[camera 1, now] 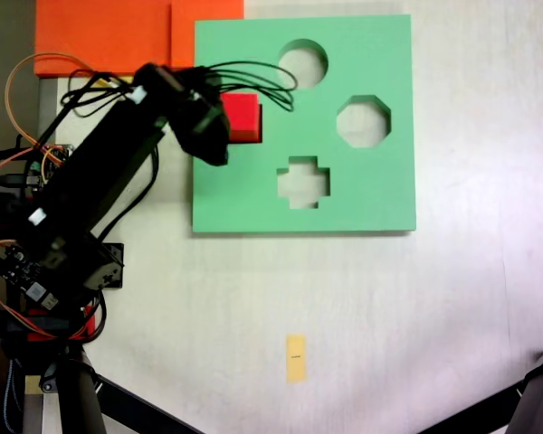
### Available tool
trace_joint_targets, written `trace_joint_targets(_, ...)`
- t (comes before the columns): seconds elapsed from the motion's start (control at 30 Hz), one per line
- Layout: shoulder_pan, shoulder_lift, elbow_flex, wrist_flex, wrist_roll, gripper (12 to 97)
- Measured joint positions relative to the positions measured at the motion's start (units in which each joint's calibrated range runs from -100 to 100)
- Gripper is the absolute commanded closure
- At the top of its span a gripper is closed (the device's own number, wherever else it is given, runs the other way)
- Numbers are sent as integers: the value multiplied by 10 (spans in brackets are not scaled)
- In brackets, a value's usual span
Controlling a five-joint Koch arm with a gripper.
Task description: Put the square block into the corresponding hole
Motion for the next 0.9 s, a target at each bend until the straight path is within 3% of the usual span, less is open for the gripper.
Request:
trace_joint_targets(0.2, -42, -295, -44, -1, -45, 568)
trace_joint_targets(0.43, -124, -475, -104, -1, -134, 560)
trace_joint_targets(0.73, -267, -505, -197, -1, -276, 575)
trace_joint_targets(0.9, -304, -510, -401, 41, -317, 564)
